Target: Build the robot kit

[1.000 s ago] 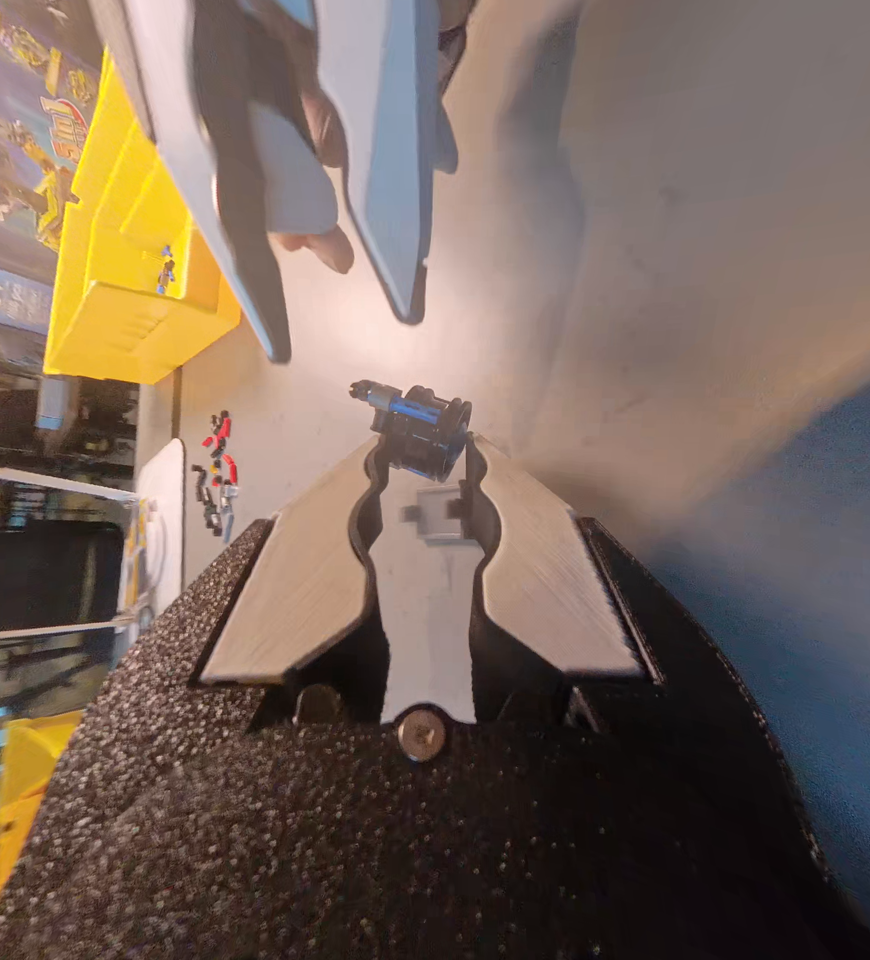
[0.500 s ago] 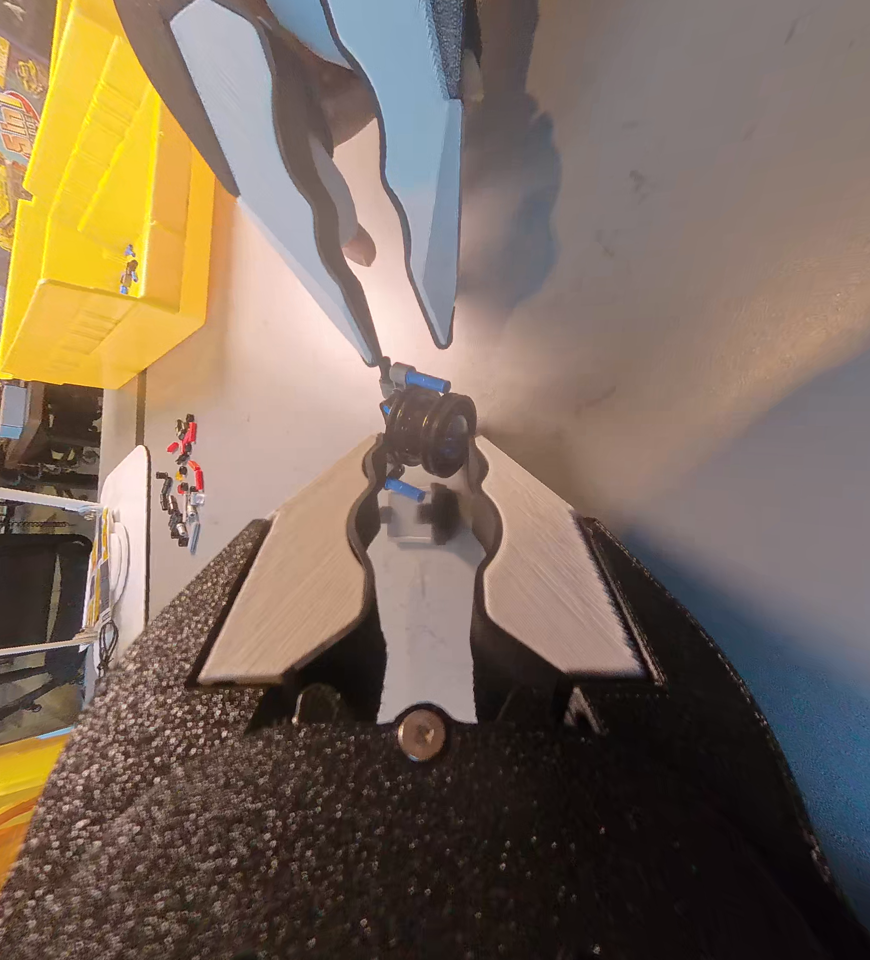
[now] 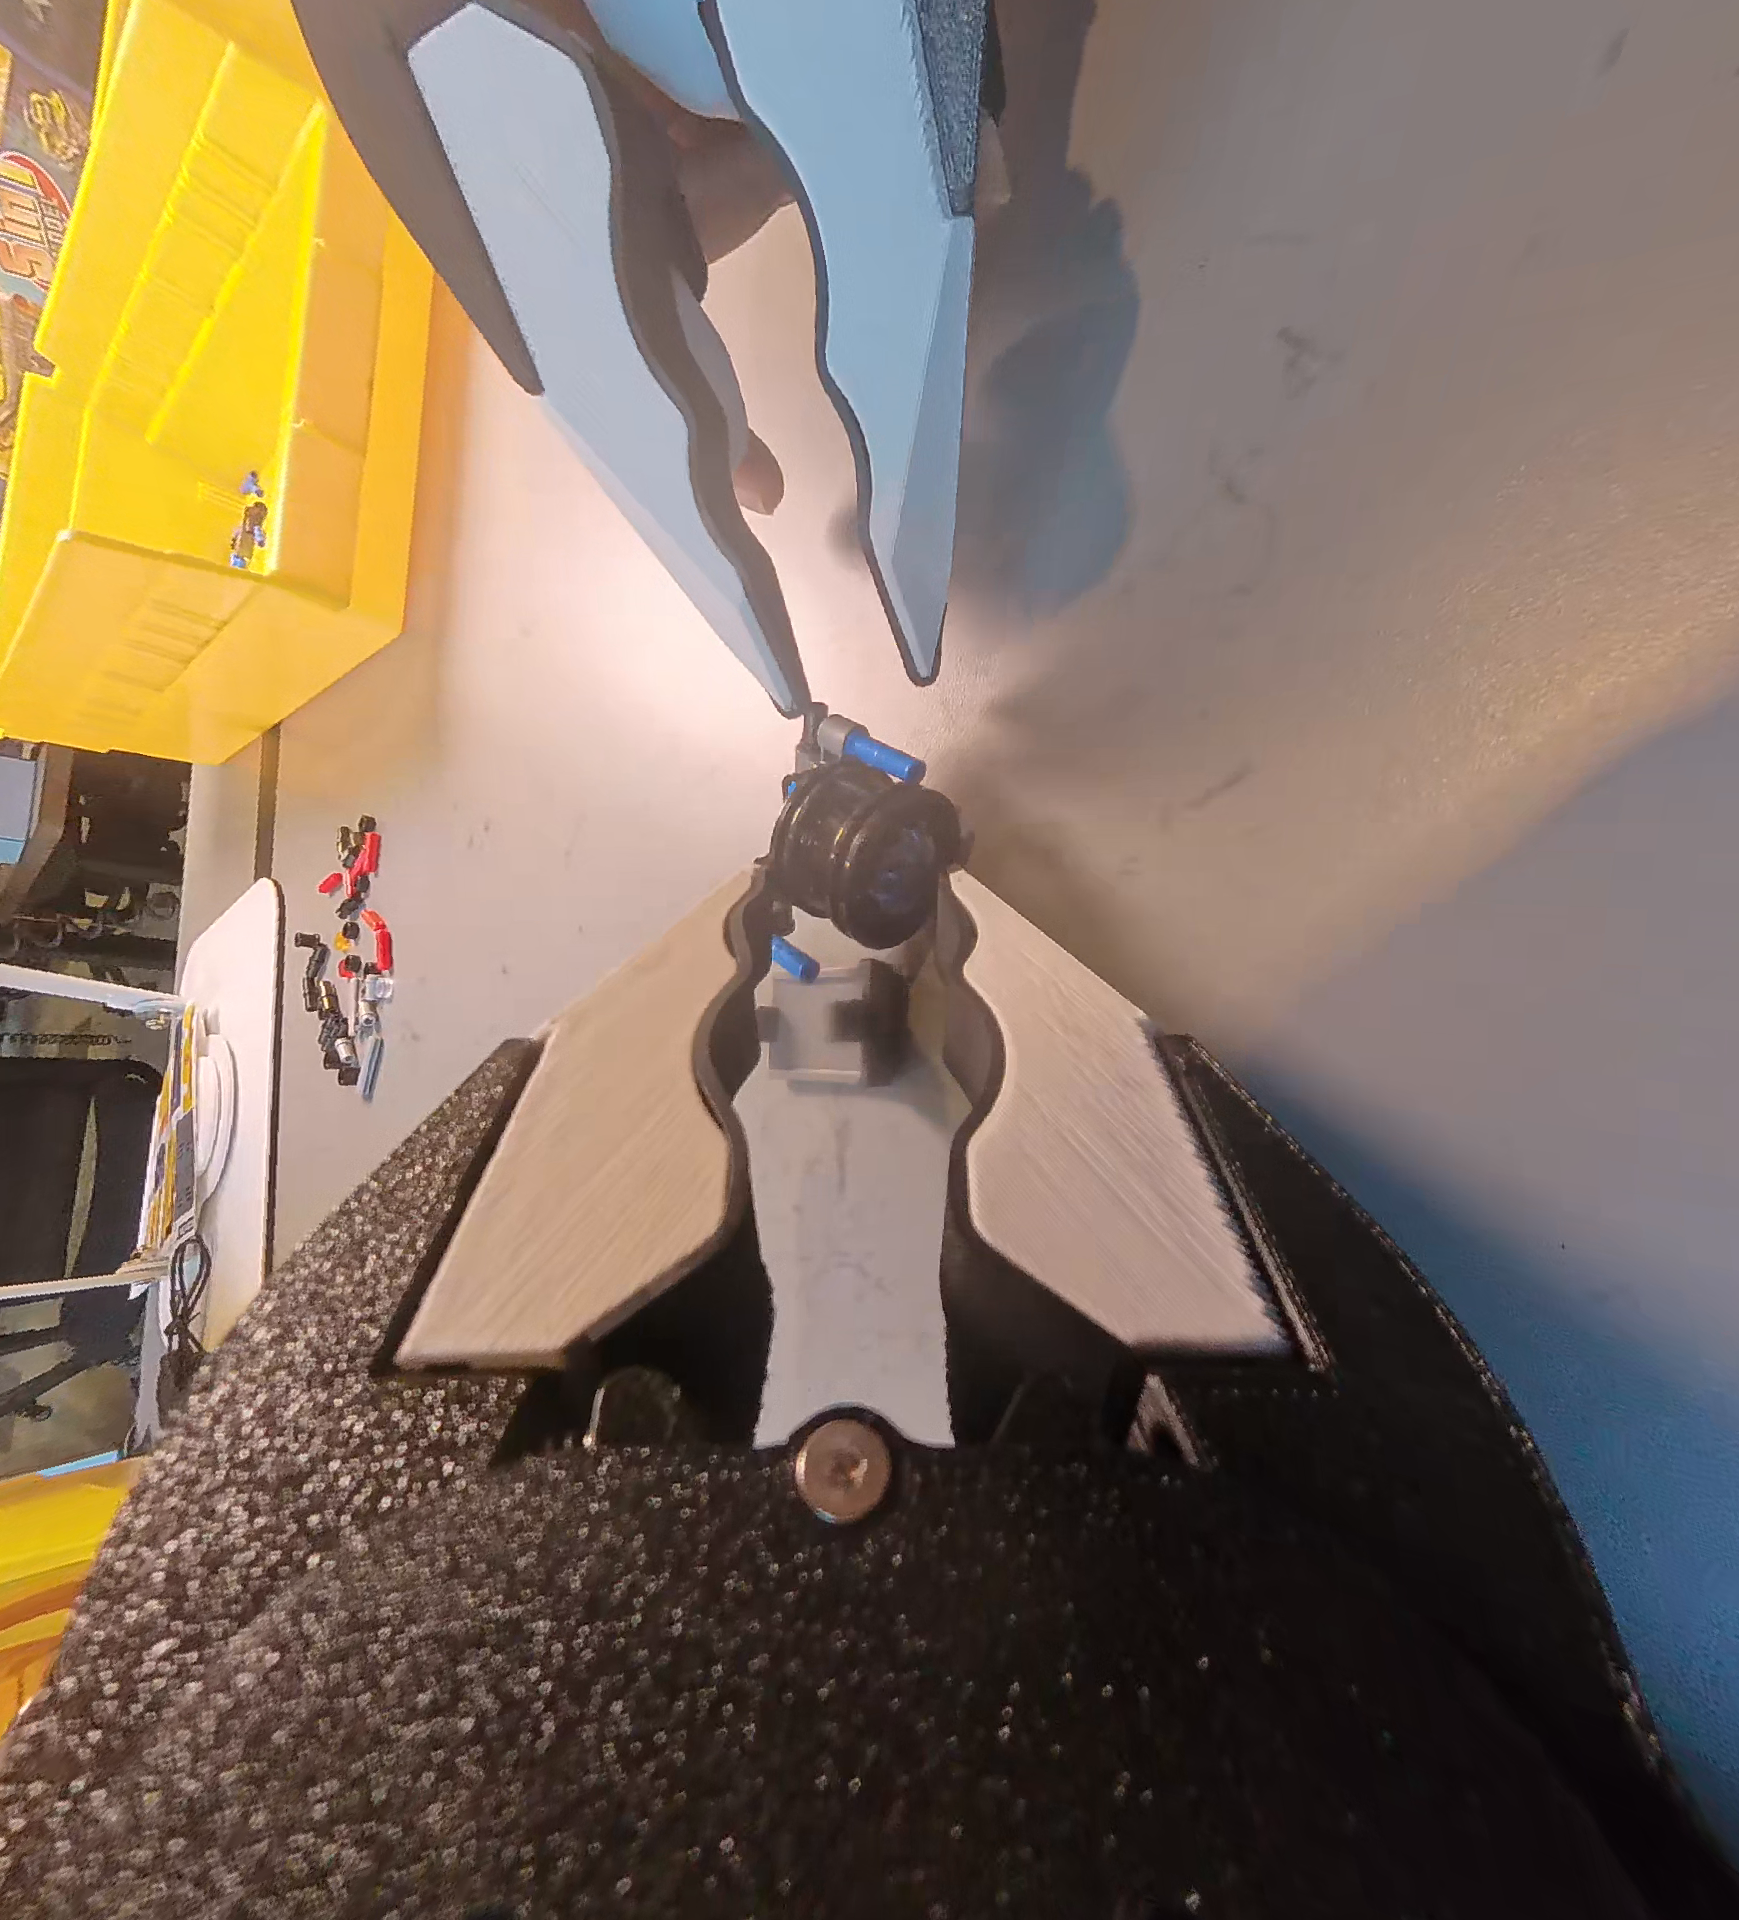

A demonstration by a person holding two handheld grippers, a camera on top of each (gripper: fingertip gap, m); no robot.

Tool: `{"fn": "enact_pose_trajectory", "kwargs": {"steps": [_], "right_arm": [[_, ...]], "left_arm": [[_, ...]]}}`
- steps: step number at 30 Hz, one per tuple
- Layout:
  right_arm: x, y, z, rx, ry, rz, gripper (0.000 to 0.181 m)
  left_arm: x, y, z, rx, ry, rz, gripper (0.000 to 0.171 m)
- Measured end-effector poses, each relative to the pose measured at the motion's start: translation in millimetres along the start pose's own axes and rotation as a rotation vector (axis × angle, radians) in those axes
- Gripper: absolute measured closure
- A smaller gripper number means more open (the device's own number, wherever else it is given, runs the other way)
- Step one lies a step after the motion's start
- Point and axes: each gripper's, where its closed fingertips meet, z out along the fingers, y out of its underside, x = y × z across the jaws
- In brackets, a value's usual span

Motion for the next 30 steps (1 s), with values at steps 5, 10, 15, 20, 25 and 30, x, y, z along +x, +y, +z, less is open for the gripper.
{"fn": "enact_pose_trajectory", "kwargs": {"steps": [5,10,15,20,25,30], "right_arm": [[3.6,0.2,-1.9,0.01,0.008,0.024,0.162],[4.4,-8.8,-1.0,0.065,-0.057,0.087,0.154],[6.1,0.0,11.8,-0.004,-0.085,-0.006,0.161],[11.2,-2.9,13.5,-0.012,-0.077,-0.087,0.162],[16.7,-1.6,11.7,-0.012,0.013,-0.183,0.162],[25.8,6.1,7.3,-0.037,0.083,-0.231,0.162]], "left_arm": [[-1.3,-1.9,-0.1,0.01,-0.013,0.011,0.142],[-1.2,-4.1,1.5,0.014,-0.031,0.056,0.142],[-0.8,-4.2,3.4,0.02,-0.03,0.062,0.142],[-4.1,-1.0,1.7,0.025,-0.035,0.026,0.142],[-8.4,-2.5,-5.8,0.085,-0.012,-0.086,0.142],[-26.5,-6.1,-22.0,0.192,0.002,-0.306,0.139]]}}
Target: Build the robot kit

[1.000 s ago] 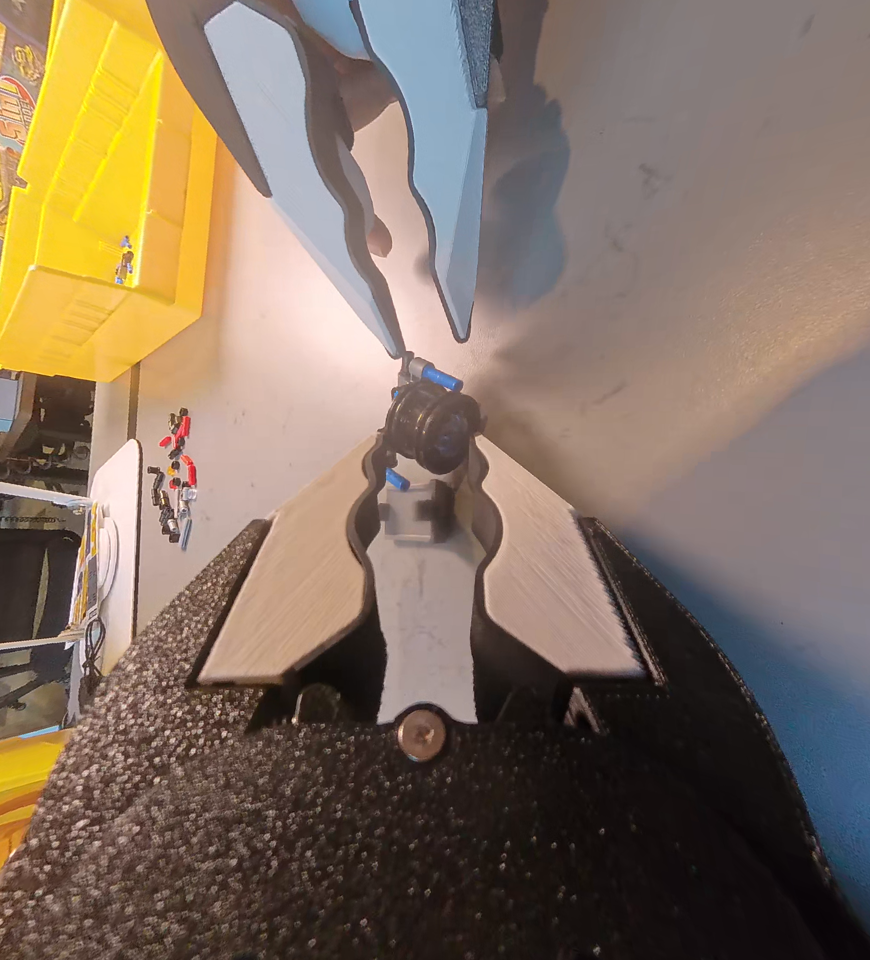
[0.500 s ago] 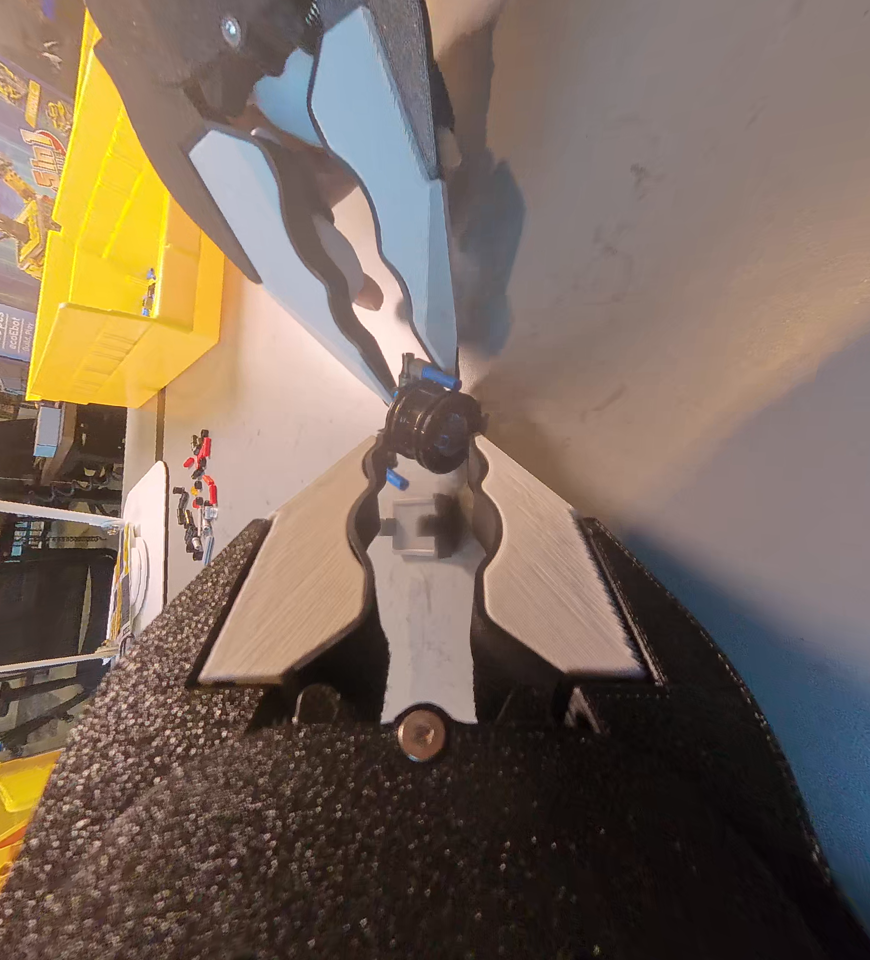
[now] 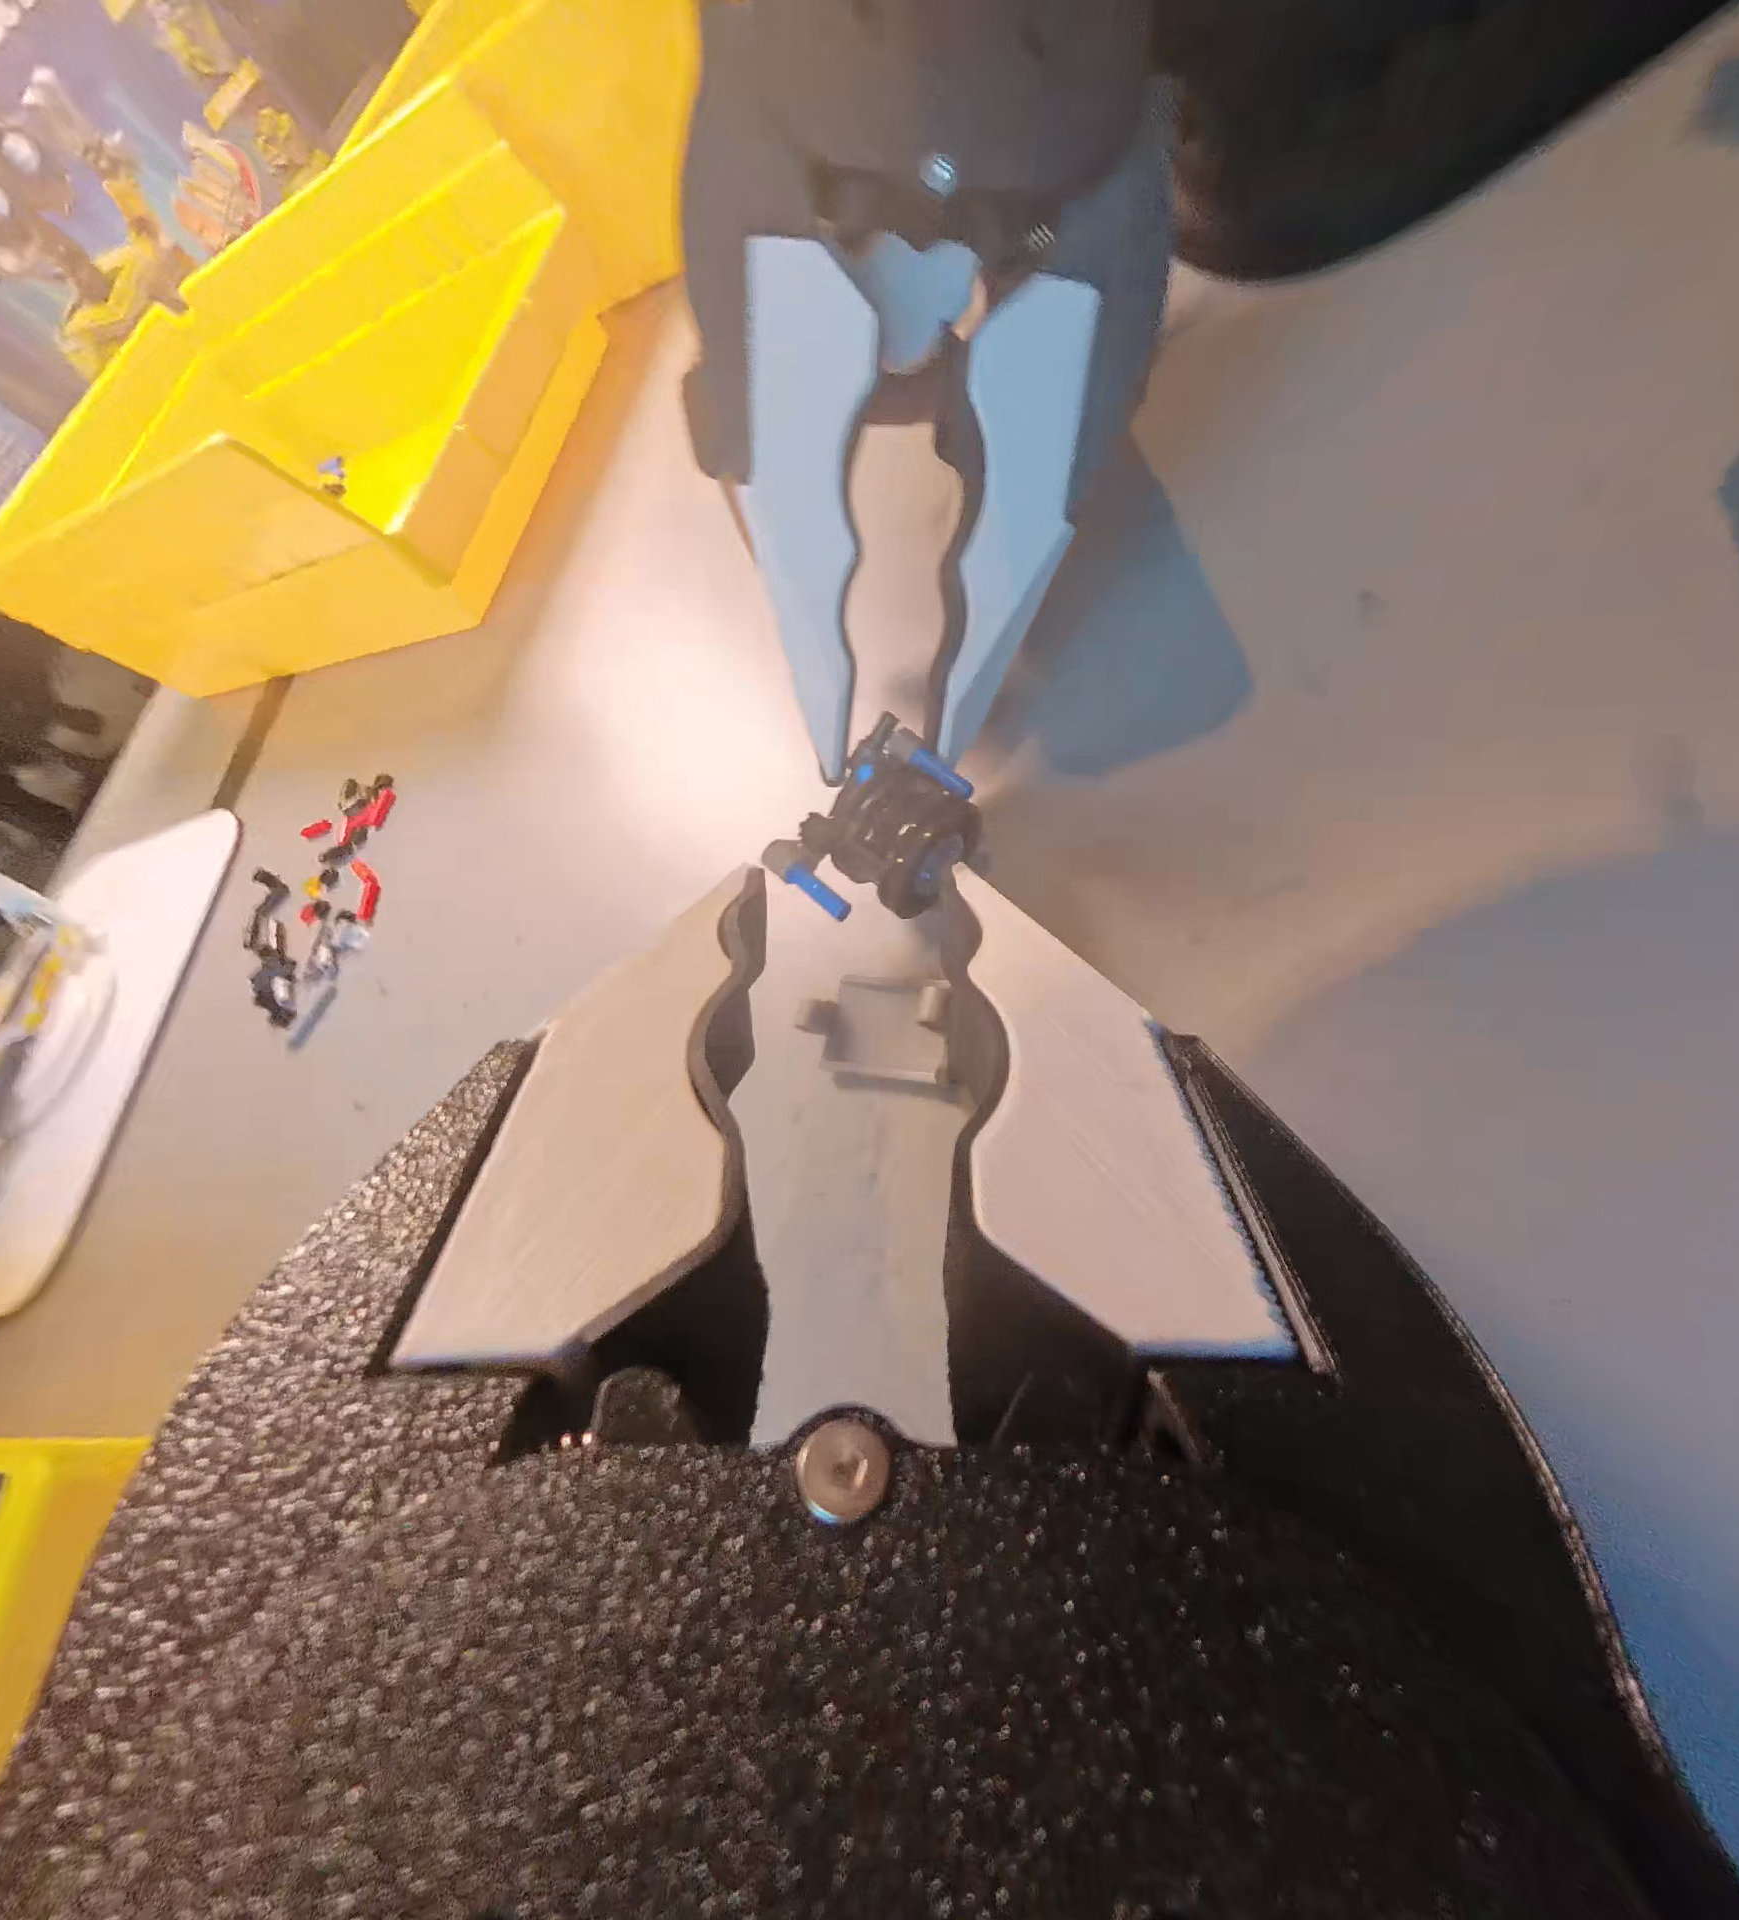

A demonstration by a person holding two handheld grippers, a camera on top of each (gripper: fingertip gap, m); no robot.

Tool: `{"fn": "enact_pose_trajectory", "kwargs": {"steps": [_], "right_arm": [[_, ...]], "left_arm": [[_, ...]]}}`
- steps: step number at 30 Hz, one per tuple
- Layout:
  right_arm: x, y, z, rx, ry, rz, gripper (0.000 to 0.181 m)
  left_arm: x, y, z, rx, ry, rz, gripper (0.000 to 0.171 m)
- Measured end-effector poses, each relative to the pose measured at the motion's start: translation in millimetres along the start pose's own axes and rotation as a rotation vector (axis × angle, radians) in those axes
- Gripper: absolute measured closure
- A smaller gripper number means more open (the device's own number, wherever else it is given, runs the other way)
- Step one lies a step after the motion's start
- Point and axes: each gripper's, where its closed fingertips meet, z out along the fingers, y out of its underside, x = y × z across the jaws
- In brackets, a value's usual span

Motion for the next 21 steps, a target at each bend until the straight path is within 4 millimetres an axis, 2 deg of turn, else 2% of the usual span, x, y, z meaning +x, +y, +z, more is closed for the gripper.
{"fn": "enact_pose_trajectory", "kwargs": {"steps": [4,8,12,16,21], "right_arm": [[-2.5,4.9,0.3,-0.022,-0.003,-0.005,0.162],[-3.4,5.5,-0.5,-0.022,-0.009,0.006,0.162],[-4.7,6.1,-1.6,-0.013,-0.023,0.027,0.162],[-7.1,5.7,-2.9,0.007,-0.044,0.052,0.162],[-9.2,5.3,-3.8,0.027,-0.068,0.082,0.161]], "left_arm": [[-16.9,-5.6,-15.1,0.079,0.036,-0.253,0.136],[-33.7,-3.3,-24.8,0.133,0.025,-0.398,0.135],[-39.8,1.1,-26.0,0.153,0.037,-0.497,0.132],[-32.7,12.3,-20.9,0.089,0.084,-0.533,0.127],[-14.1,25.1,-15.9,-0.012,0.172,-0.506,0.124]]}}
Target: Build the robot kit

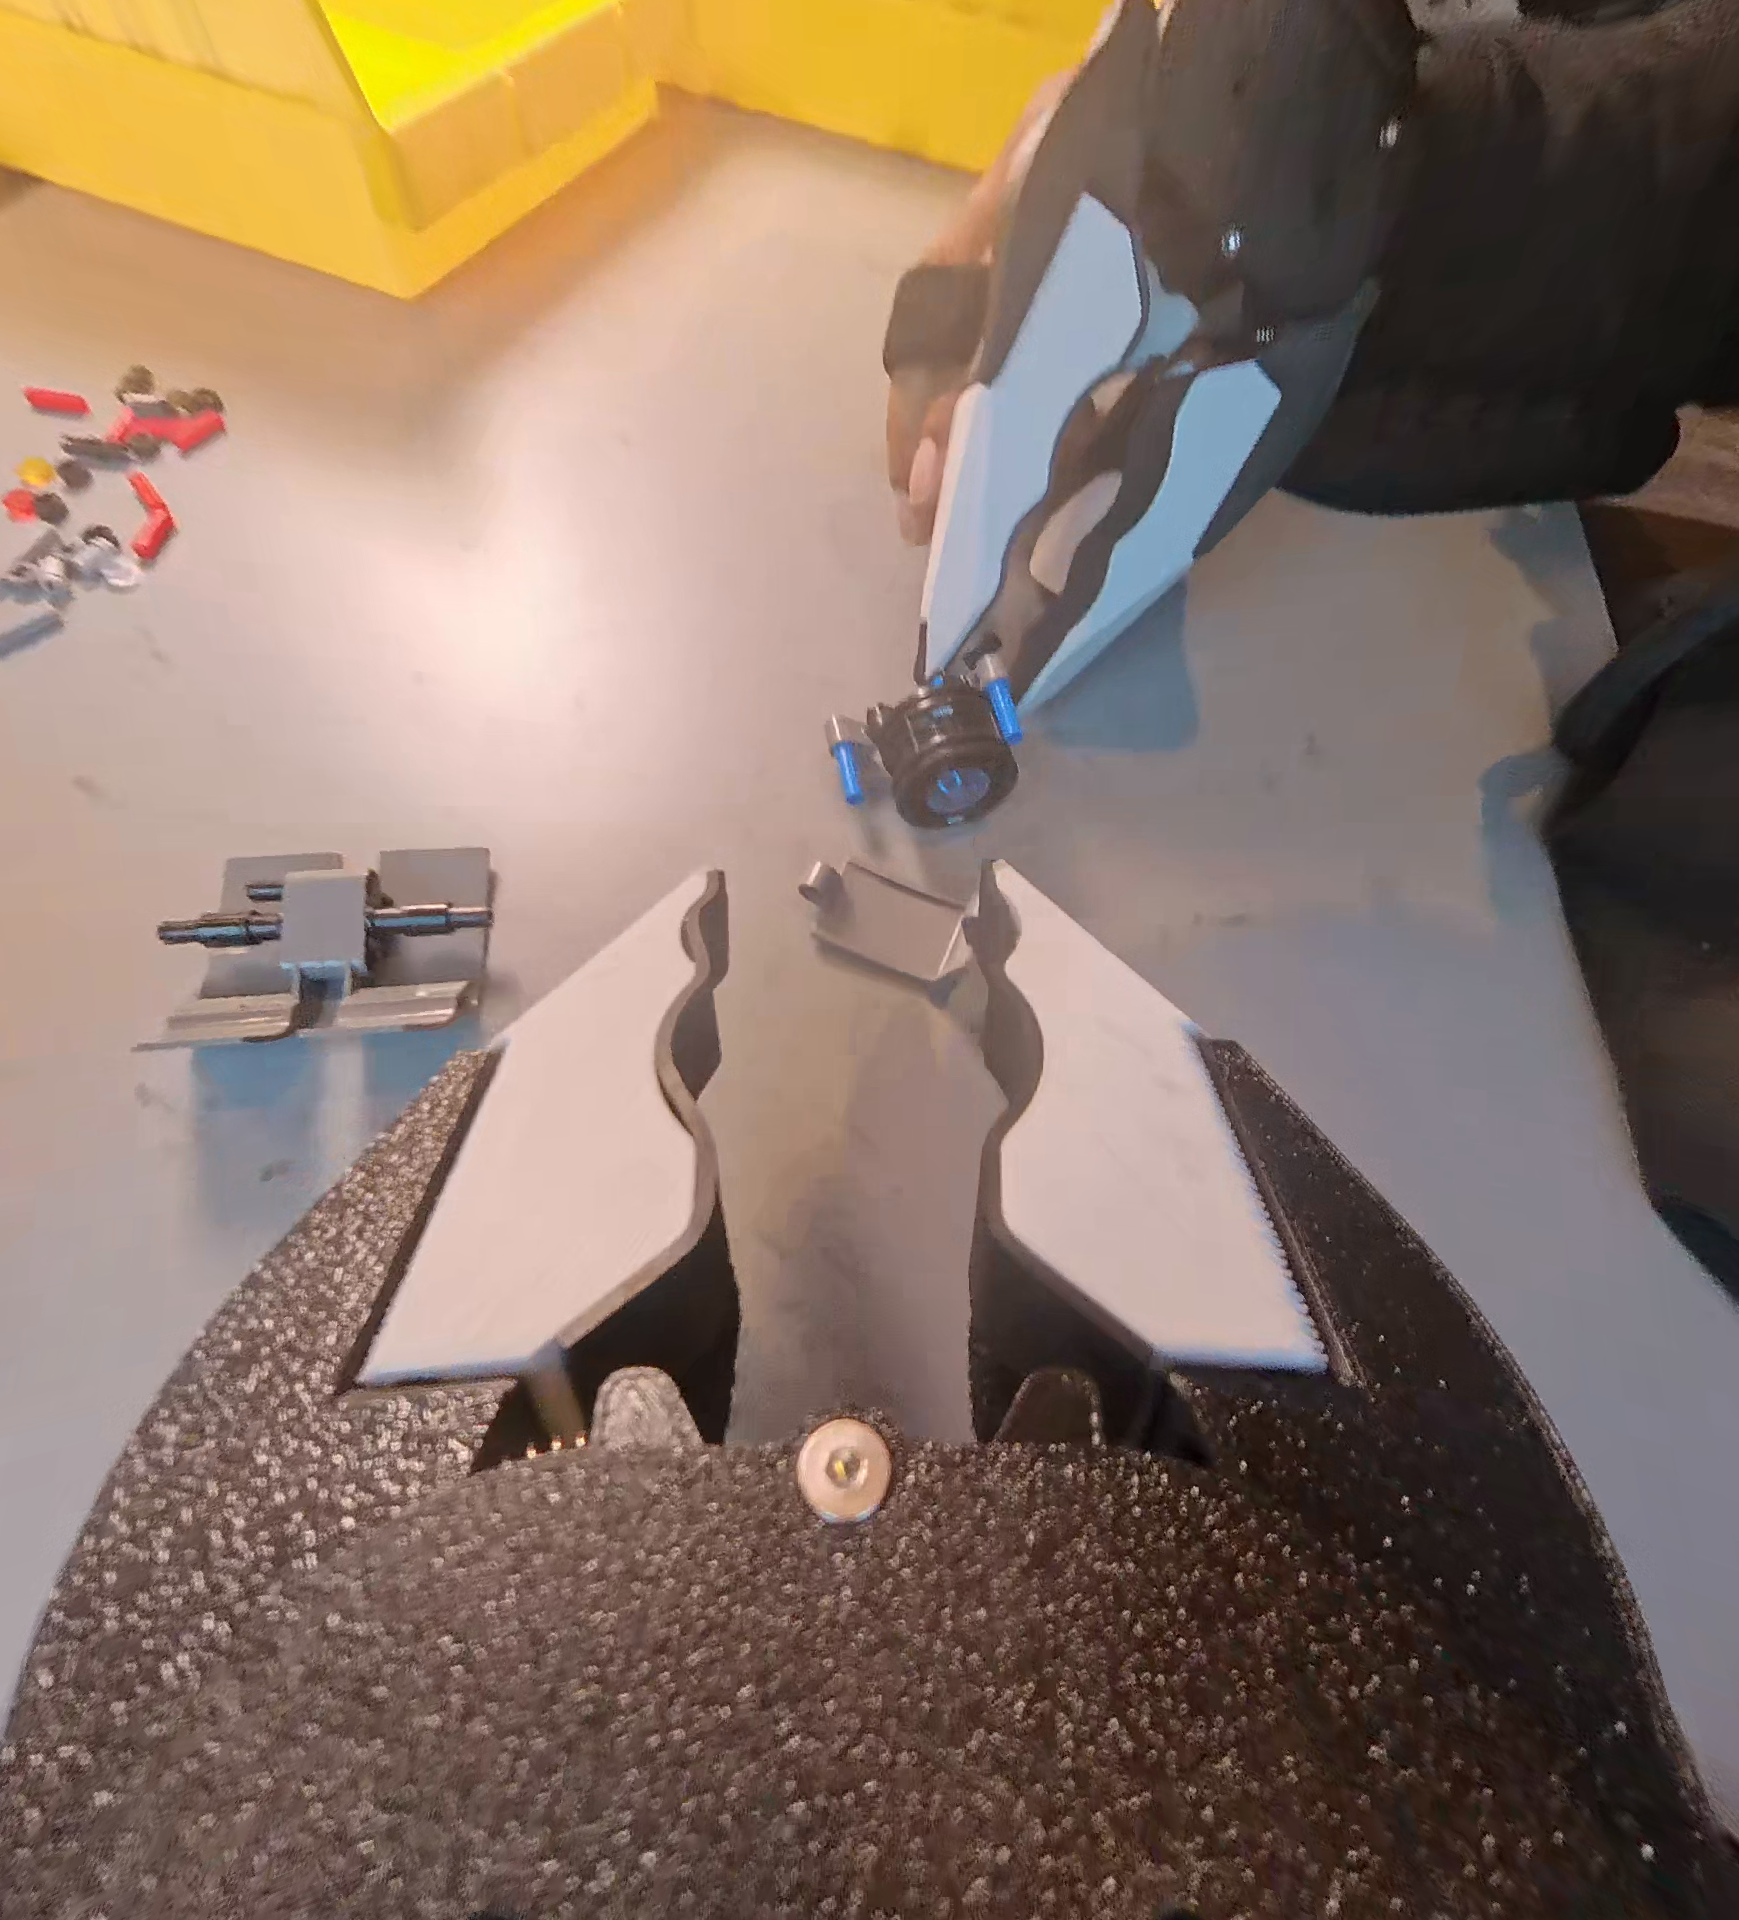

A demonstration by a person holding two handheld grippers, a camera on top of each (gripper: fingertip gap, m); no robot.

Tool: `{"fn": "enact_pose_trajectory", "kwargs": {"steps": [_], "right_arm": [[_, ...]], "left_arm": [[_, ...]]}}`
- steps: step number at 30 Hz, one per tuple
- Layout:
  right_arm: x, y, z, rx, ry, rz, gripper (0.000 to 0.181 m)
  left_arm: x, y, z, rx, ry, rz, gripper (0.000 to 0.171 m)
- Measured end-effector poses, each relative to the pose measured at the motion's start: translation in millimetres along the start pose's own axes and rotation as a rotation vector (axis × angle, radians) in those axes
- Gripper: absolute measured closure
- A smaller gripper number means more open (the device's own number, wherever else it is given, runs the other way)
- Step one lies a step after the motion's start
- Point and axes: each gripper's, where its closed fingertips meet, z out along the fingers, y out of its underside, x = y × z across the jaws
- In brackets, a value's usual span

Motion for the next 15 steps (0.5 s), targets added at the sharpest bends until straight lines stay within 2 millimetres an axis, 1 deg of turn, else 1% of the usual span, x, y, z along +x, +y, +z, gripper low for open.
{"fn": "enact_pose_trajectory", "kwargs": {"steps": [6,12,15], "right_arm": [[3.3,-1.0,-2.5,0.03,-0.003,0.042,0.161],[5.4,-5.0,-7.1,0.075,-0.017,0.094,0.161],[5.4,-5.4,-7.1,0.075,-0.016,0.093,0.161]], "left_arm": [[9.9,19.8,3.1,-0.109,0.056,0.042,0.126],[13.0,27.2,5.8,-0.153,0.059,0.079,0.134],[14.0,28.6,8.4,-0.166,0.049,0.11,0.137]]}}
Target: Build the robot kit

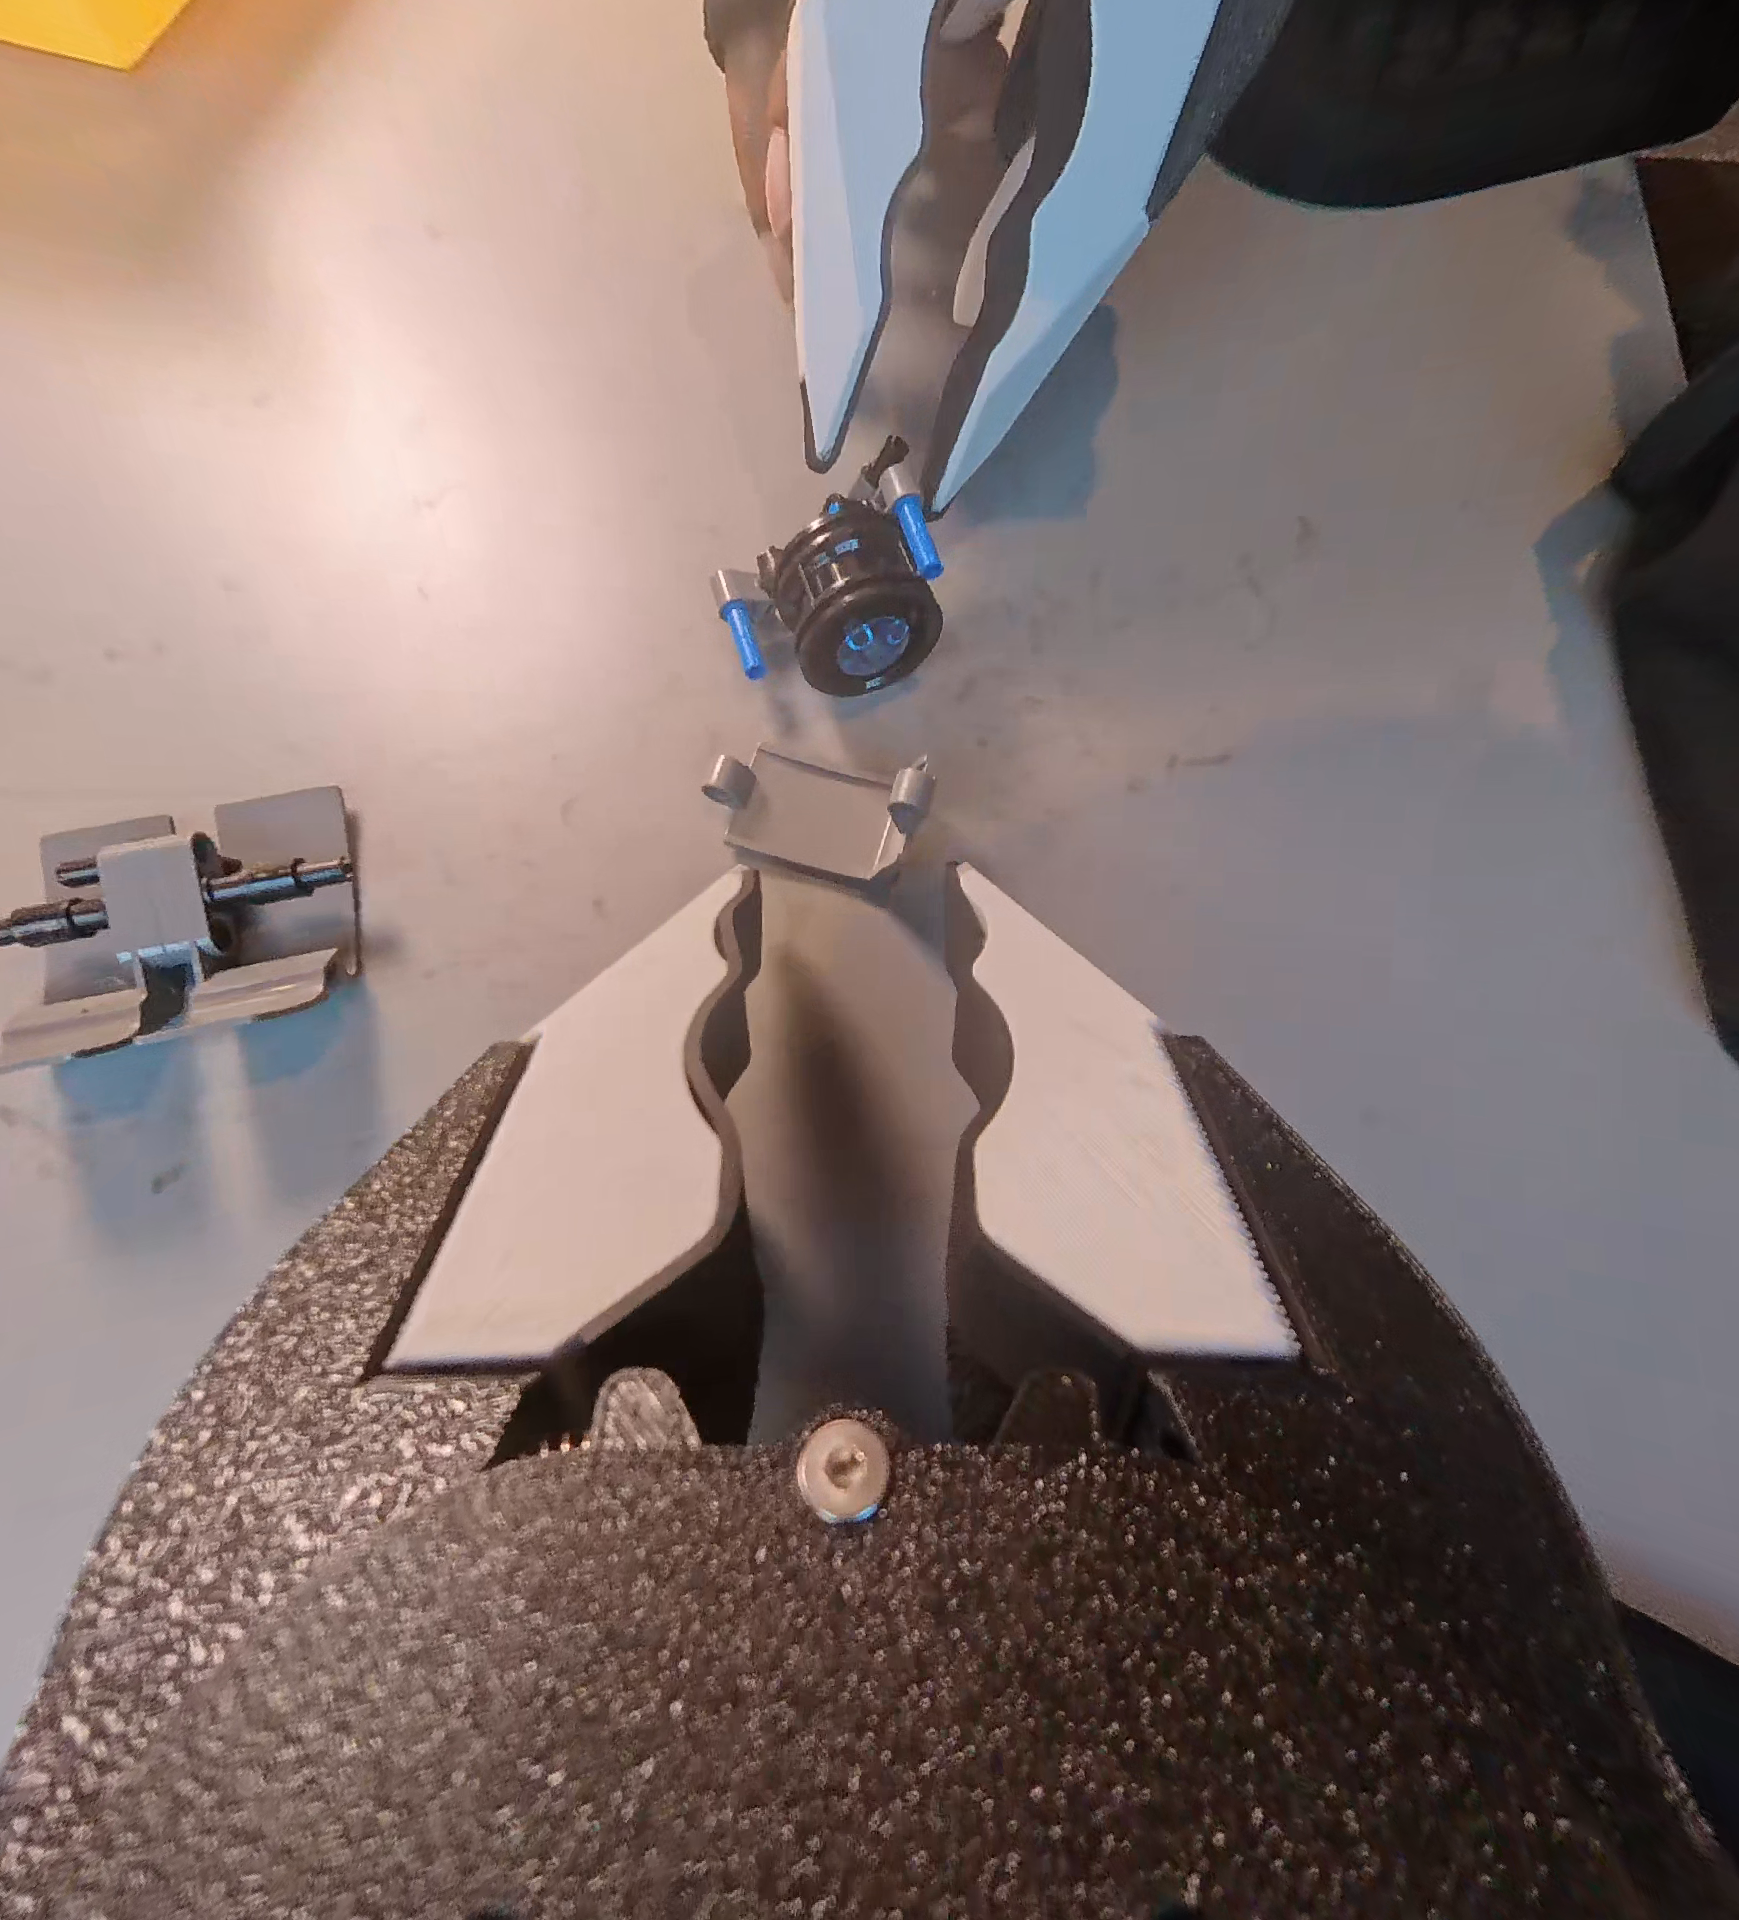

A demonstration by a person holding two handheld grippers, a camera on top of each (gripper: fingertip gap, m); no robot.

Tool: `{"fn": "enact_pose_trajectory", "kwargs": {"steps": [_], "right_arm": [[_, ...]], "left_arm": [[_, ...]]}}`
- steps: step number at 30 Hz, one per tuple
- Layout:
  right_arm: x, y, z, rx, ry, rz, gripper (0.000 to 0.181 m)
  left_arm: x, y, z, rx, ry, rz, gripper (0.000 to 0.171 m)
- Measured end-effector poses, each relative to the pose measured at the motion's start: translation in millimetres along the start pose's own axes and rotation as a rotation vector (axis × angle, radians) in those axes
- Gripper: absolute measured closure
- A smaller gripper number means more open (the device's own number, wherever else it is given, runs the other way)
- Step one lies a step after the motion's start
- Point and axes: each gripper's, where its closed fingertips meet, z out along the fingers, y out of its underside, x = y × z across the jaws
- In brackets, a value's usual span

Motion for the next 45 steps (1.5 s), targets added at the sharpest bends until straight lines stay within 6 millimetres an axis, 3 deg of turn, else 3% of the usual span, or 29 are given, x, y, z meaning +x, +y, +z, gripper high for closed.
{"fn": "enact_pose_trajectory", "kwargs": {"steps": [8,18,23,26,29,32,36,37,38,41,45], "right_arm": [[0.0,-7.2,-0.4,0.044,0.0,0.016,0.162],[-2.6,-5.0,3.2,0.041,-0.016,0.023,0.163],[-1.5,-13.0,-2.2,0.095,-0.033,0.062,0.162],[9.8,-35.5,-13.7,0.229,-0.03,0.188,0.16],[33.6,-58.1,-25.2,0.372,-0.03,0.433,0.159],[52.0,-63.7,-24.4,0.435,-0.066,0.659,0.157],[40.1,-60.8,-10.1,0.39,-0.216,0.82,0.153],[34.4,-60.6,-6.7,0.372,-0.241,0.828,0.157],[29.4,-60.2,-4.1,0.354,-0.254,0.82,0.173],[29.0,-74.3,-16.3,0.457,-0.259,0.728,0.18],[50.9,-106.0,-65.9,0.82,-0.183,0.626,0.179]], "left_arm": [[6.9,-9.9,-1.1,0.04,-0.006,0.088,0.148],[9.2,-1.9,10.4,-0.022,-0.035,0.173,0.169],[5.5,-8.5,6.4,-0.003,-0.09,0.236,0.17],[-1.1,-25.2,-4.5,0.064,-0.181,0.309,0.17],[-5.0,-45.2,-12.8,0.115,-0.334,0.473,0.17],[-1.3,-55.2,-8.6,0.093,-0.452,0.653,0.17],[7.8,-65.6,-0.6,0.063,-0.55,0.853,0.17],[10.8,-67.9,0.7,0.066,-0.555,0.874,0.17],[13.4,-69.9,1.3,0.07,-0.56,0.89,0.17],[17.1,-78.9,-5.9,0.177,-0.536,0.781,0.166],[19.2,-117.4,-48.8,0.606,-0.277,0.229,0.144]]}}
